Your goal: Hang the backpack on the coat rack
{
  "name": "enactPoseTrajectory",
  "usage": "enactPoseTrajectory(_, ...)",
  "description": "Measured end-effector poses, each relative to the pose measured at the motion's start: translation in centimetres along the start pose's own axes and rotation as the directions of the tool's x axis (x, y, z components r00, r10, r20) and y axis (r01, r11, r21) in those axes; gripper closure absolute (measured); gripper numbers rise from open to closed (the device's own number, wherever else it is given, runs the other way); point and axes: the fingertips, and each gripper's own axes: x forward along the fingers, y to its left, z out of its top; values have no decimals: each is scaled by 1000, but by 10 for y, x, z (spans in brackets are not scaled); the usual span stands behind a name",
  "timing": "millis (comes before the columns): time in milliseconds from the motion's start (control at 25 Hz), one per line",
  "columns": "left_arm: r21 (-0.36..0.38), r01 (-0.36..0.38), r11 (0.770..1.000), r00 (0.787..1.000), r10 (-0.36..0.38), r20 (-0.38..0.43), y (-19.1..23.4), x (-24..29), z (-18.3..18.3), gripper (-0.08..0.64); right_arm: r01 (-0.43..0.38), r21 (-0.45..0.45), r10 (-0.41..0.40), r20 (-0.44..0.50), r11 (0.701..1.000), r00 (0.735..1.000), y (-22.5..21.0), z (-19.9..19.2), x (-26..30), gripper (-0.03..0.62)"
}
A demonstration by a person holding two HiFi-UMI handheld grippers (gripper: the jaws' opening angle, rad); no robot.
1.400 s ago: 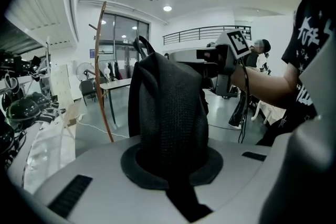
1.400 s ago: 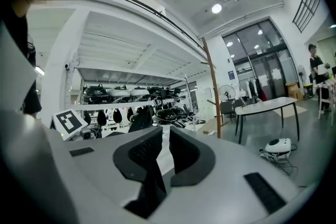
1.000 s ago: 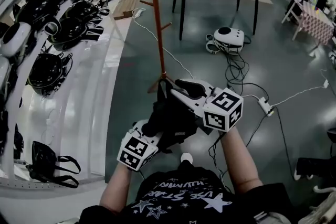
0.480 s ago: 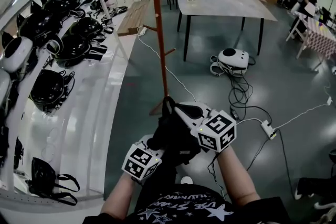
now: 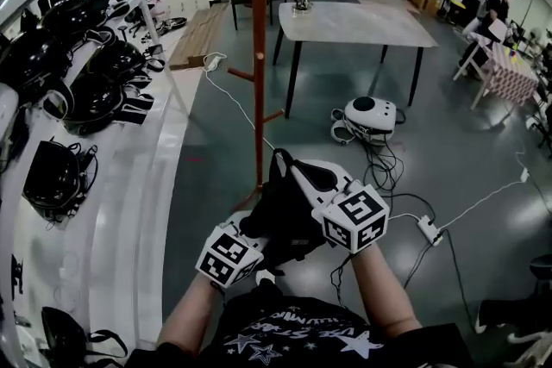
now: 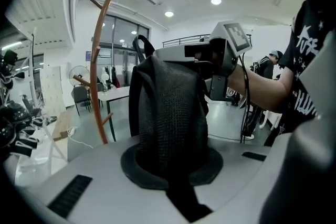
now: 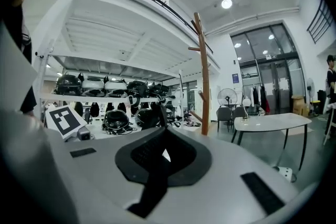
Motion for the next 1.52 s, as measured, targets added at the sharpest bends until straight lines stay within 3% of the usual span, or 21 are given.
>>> enactPoseTrajectory(280, 156, -15, 988, 1000, 15, 1, 107, 28, 55, 509, 80, 14, -80, 55, 997, 995, -65, 46, 76, 577)
enactPoseTrajectory(520, 205, 1, 979, 1000, -3, 9, 168, 47, 87, 509, 126, -11, -124, 99, 992, 987, -102, 73, 123, 577)
enactPoseTrajectory(920, 179, -28, 984, 1000, 28, 7, 198, 79, 118, 509, 47, -46, -42, 105, 998, 994, -148, 93, 160, 577)
enactPoseTrajectory(1160, 152, -80, 985, 997, 80, 8, 203, 84, 123, 509, -52, -54, 58, 114, 997, 992, -154, 96, 171, 577)
enactPoseTrajectory(1520, 105, -143, 984, 989, 145, -5, 223, 92, 119, 509, -122, -55, 127, 110, 991, 986, -163, 92, 194, 577)
